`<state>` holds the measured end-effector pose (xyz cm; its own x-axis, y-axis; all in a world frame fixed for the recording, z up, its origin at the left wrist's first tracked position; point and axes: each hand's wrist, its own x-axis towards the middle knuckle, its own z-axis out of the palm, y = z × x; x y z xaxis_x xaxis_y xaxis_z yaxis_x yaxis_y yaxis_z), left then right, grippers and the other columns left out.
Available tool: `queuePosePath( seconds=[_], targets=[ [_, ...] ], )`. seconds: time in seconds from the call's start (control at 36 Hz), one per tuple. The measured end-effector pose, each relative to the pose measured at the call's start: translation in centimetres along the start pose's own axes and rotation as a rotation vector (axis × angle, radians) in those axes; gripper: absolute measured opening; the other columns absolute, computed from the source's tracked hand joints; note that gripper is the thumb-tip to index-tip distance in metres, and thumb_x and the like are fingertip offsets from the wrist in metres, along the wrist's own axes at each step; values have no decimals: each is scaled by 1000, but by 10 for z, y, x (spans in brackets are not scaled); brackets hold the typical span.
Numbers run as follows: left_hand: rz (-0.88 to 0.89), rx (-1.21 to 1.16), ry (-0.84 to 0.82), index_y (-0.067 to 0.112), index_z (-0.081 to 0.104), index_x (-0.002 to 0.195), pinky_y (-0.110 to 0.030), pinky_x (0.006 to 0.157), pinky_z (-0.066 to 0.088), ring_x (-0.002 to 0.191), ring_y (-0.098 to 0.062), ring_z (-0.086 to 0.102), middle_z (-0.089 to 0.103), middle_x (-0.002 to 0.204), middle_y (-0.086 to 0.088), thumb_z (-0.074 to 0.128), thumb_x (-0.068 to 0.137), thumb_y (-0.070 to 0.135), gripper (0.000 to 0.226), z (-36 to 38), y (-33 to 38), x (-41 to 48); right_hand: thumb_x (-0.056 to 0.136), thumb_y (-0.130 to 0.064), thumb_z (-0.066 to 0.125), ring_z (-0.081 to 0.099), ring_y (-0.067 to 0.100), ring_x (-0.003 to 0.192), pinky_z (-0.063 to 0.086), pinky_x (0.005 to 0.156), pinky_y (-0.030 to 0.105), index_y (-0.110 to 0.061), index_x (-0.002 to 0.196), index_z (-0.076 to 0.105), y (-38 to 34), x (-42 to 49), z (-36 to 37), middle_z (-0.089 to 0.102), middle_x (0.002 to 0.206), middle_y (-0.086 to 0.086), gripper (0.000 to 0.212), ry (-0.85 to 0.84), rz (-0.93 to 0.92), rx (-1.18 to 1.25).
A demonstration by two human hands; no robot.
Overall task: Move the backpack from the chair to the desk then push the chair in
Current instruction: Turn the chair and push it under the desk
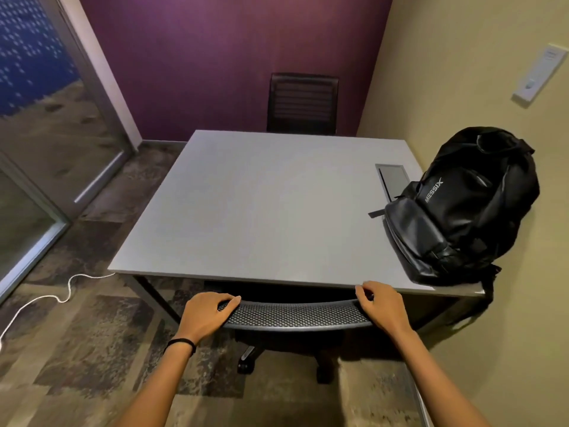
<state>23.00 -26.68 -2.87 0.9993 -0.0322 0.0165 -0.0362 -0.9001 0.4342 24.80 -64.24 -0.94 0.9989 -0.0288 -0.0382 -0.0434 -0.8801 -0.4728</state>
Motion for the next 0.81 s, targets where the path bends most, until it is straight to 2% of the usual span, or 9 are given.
queuePosePath(
  seconds=[0.06, 0.14, 0.25, 0.33, 0.44, 0.58, 0.69, 0.81],
  targets=[
    [-4, 6, -7, 31, 72, 98, -26, 79, 50, 92, -11, 67, 75, 98, 9, 43, 87, 58, 41, 2, 0, 5, 92, -36, 49, 53, 10, 67, 34, 58, 17, -27, 70, 50, 0, 6, -1, 68, 81, 2, 24, 9, 3, 14],
    [0, 22, -28, 33, 71, 99, -23, 76, 47, 92, -8, 66, 74, 98, 11, 44, 89, 55, 36, 2, -1, 12, 92, -36, 48, 48, 6, 61, 26, 52, 9, -27, 67, 49, -1, 12, -3, 61, 74, -3, 27, 5, 5, 35],
    [-15, 23, -56, 32, 70, 101, -25, 78, 48, 93, -9, 65, 74, 99, 11, 43, 89, 56, 38, 0, -2, 22, 92, -35, 49, 48, 6, 60, 26, 52, 9, -25, 66, 51, -2, 20, -4, 57, 71, -6, 28, -5, -2, 55],
    [-21, 11, -47, 32, 70, 101, -26, 79, 48, 94, -11, 65, 74, 100, 9, 43, 89, 56, 38, 0, -3, 28, 93, -33, 49, 50, 8, 62, 31, 54, 13, -24, 67, 51, -1, 24, -4, 58, 72, -5, 27, 3, 0, 76],
    [-36, 2, -59, 31, 71, 100, -27, 79, 47, 95, -13, 65, 74, 101, 7, 43, 89, 55, 38, -2, -2, 35, 93, -32, 49, 53, 12, 66, 37, 65, 21, -22, 69, 52, -5, 28, -6, 58, 74, -5, 27, 4, 14, 97],
    [-45, -6, -58, 30, 72, 99, -26, 77, 47, 93, -14, 66, 74, 100, 6, 44, 90, 52, 37, -3, -1, 40, 93, -34, 48, 54, 11, 68, 37, 68, 22, -23, 69, 53, -4, 31, -5, 59, 75, -6, 27, -23, 18, 72],
    [-41, -11, -74, 27, 71, 102, -28, 82, 48, 99, -16, 65, 73, 106, 4, 47, 91, 48, 34, -8, -3, 48, 94, -33, 47, 54, 10, 68, 36, 63, 19, -21, 71, 56, -6, 33, -3, 64, 78, -2, 27, -22, 23, 67],
    [-27, 1, -112, 25, 71, 102, -29, 85, 48, 101, -16, 64, 72, 110, 4, 46, 92, 47, 35, -14, -6, 56, 94, -32, 47, 56, 16, 72, 42, 69, 27, -19, 76, 59, -14, 33, -5, 69, 87, 5, 25, -17, 46, 95]
  ],
)
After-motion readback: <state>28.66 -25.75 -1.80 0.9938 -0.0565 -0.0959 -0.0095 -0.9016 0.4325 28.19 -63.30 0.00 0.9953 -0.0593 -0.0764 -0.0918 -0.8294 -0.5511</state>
